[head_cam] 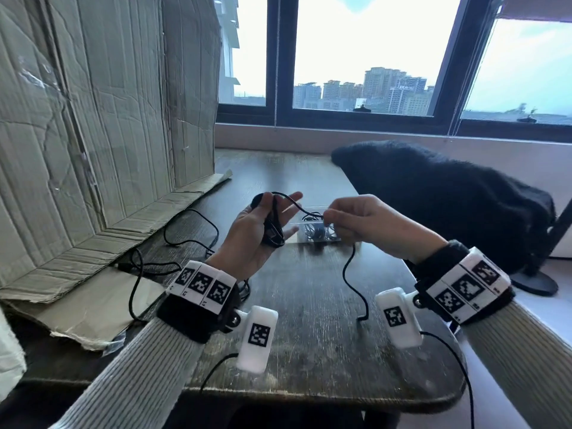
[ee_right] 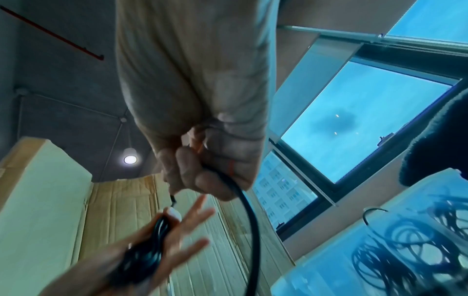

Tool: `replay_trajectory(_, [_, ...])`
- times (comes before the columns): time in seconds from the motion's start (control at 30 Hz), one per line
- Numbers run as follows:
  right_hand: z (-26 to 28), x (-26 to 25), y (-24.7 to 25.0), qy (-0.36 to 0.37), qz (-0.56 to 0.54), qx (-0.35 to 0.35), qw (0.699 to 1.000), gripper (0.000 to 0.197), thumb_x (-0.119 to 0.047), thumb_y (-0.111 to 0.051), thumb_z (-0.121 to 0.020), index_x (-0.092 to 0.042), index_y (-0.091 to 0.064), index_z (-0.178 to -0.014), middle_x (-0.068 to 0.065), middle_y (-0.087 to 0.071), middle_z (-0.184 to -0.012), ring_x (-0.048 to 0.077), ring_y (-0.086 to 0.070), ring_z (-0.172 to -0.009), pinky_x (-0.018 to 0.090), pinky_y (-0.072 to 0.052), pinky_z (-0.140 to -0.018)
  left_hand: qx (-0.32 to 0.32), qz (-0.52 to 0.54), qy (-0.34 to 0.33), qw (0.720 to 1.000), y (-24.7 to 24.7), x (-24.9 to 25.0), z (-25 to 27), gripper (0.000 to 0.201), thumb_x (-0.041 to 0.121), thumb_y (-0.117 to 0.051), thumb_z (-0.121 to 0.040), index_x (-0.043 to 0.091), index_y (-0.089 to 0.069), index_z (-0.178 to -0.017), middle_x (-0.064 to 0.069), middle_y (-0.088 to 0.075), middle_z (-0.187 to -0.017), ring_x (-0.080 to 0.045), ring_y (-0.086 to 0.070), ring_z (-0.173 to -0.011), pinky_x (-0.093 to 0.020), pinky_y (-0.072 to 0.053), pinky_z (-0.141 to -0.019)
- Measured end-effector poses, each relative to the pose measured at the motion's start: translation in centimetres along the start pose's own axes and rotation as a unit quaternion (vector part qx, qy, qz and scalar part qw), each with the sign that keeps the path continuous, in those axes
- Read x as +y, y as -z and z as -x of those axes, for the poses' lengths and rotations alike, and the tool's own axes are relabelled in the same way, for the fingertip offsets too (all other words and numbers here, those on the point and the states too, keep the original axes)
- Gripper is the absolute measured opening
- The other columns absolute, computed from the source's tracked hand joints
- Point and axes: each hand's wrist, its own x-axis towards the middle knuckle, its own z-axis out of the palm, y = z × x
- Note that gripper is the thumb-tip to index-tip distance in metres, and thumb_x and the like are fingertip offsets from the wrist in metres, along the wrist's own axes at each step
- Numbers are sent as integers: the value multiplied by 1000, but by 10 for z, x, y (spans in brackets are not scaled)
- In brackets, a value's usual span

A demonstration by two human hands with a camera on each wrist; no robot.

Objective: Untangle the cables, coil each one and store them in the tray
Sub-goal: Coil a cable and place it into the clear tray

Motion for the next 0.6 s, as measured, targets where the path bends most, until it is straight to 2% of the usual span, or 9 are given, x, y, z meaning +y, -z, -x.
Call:
replay_trajectory(0.07, [0, 7, -11, -17, -19, -20, 999, 20, -29, -56, -94, -11, -66, -89, -3, -46, -55, 10, -41, -48, 25, -42, -55, 2, 32, -15, 999, -5, -1, -1, 34, 30, -28, -103, 9, -53, -95, -8, -68, -118, -23, -62, -115, -56, -39, -104])
replay_trajectory(0.13, [1, 15, -21, -54, -38, -63, 996, 32, -41, -55, -89, -14, -69, -99, -2, -43, -55, 12, -37, -48, 27, -46, -54, 12, 40, -26, 999, -13, -1, 0, 34, 31, -29, -103, 7, -52, -101, -3, -73, -99, -25, -67, -105, -58, -47, -94])
replay_trajectory(0.23, [4, 19, -31, -69, -1, -98, 993, 43, -52, -50, -86, -18, -71, -103, -4, -38, -52, 11, -32, -46, 26, -40, -49, 34, 43, -39, 998, -18, -1, 3, 24, 29, -35, -102, 10, -46, -92, -1, -57, -68, -20, -70, -67, -55, -57, -70])
replay_trajectory(0.3, [6, 16, -32, -54, 55, -89, 993, 40, -51, -50, -89, -20, -72, -101, -8, -36, -51, 9, -34, -48, 24, -37, -48, 63, 37, -44, 996, -16, -1, 2, 20, 28, -36, -103, 15, -41, -88, 3, -43, -61, -8, -48, -45, -42, -59, -60])
replay_trajectory(0.37, [9, 13, -29, -43, 124, -83, 988, 32, -44, -51, -94, -21, -73, -96, -12, -41, -52, 9, -38, -51, 26, -38, -50, 102, 9, -58, 993, -11, 2, -2, 21, 30, -38, -102, 17, -38, -87, 4, -37, -63, -5, -33, -41, -23, -46, -42])
replay_trajectory(0.43, [13, 9, -23, -32, 169, -85, 981, 28, -37, -53, -95, -18, -73, -89, -12, -44, -53, 8, -39, -51, 27, -38, -51, 134, -52, -85, 986, -2, 6, -6, 25, 38, -39, -101, 17, -39, -88, 5, -40, -61, -4, -30, -39, -16, -29, -36])
replay_trajectory(0.47, [16, 8, -21, -22, 183, -84, 979, 28, -34, -53, -96, -16, -72, -87, -13, -44, -52, 6, -39, -50, 23, -36, -50, 144, -101, -103, 979, 2, 7, -7, 29, 43, -38, -100, 16, -41, -89, 4, -43, -60, -4, -31, -39, -15, -27, -36])
replay_trajectory(0.53, [20, 5, -21, 18, 216, -76, 973, 25, -26, -53, -97, -13, -72, -88, -14, -45, -51, 2, -38, -47, 14, -33, -49, 140, -229, -133, 954, 11, 6, -9, 46, 51, -29, -98, 11, -50, -92, 2, -50, -60, -5, -36, -38, -16, -30, -35])
replay_trajectory(0.6, [20, 1, -25, 70, 258, -70, 961, 19, -21, -57, -95, -12, -73, -90, -12, -52, -58, 2, -42, -51, 13, -34, -53, 97, -401, -154, 898, 14, 2, -7, 63, 50, -19, -99, 4, -59, -85, -2, -57, -59, -5, -44, -37, -18, -36, -37])
